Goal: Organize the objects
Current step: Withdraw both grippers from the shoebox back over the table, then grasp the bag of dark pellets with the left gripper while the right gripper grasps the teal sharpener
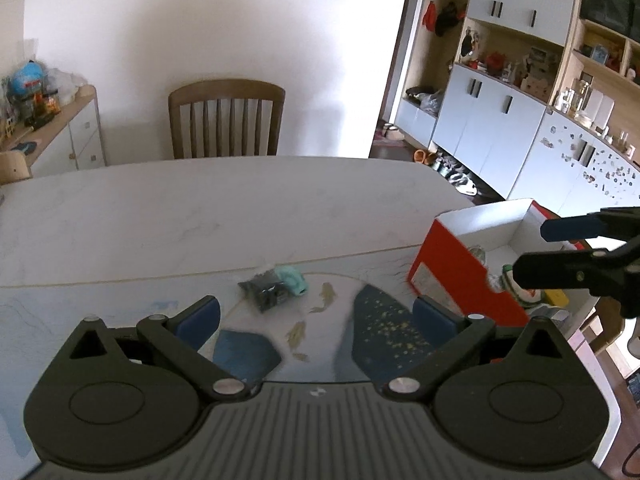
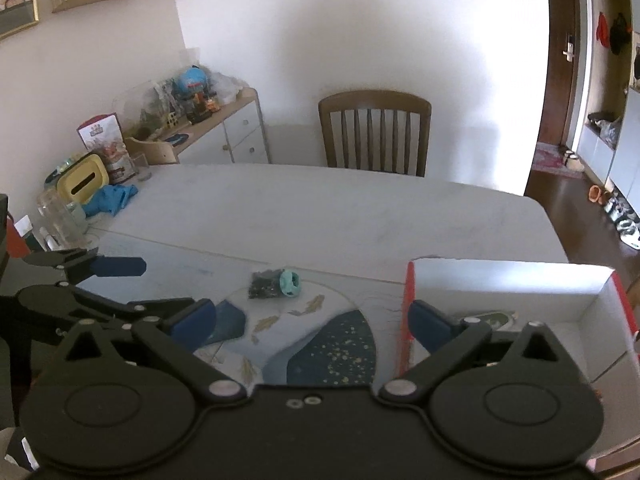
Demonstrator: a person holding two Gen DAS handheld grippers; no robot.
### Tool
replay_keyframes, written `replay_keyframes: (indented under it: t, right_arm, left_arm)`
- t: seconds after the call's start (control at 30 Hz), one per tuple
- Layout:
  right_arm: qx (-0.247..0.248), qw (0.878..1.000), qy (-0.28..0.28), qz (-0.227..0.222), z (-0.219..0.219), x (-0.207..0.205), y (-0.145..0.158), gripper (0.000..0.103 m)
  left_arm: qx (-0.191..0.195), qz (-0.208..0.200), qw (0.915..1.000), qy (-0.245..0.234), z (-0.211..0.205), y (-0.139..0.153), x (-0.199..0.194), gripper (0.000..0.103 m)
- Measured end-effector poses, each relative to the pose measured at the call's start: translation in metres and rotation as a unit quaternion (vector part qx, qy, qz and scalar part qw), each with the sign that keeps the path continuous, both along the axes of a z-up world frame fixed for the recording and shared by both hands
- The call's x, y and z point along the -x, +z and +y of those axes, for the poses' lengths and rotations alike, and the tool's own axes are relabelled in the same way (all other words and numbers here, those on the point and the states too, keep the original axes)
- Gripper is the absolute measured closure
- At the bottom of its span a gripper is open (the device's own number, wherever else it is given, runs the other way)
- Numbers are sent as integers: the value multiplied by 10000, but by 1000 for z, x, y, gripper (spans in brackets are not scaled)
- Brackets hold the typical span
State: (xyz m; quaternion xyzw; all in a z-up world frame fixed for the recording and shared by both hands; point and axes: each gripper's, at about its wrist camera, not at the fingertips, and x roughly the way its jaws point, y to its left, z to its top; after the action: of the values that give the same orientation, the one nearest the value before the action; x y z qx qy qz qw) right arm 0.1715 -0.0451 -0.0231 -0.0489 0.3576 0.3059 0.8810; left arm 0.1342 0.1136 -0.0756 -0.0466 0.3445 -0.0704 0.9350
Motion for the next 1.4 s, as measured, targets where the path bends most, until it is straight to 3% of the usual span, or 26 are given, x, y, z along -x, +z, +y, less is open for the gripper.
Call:
replay_keyframes:
  t: [0.43,0.73,0.97,1.4]
  right_arm:
    - [450,9988,13,213,57,-29,-31,1]
    - [732,9963,55,446,86,-66,-58,3]
    - [825,9943,82,664,100,-90,-80,18]
    - [918,9905,135,1015,122,-123,-113,30]
  left_arm:
    - [-164,166,9997,15,39,-44,-31,0]
    - [-457,220,9987,-68,41,-73,-69,0]
    - [-649,211,9970,-368,35,-91,-90,0]
    - [-404,384,9975,-443,43,-120,-122,1]
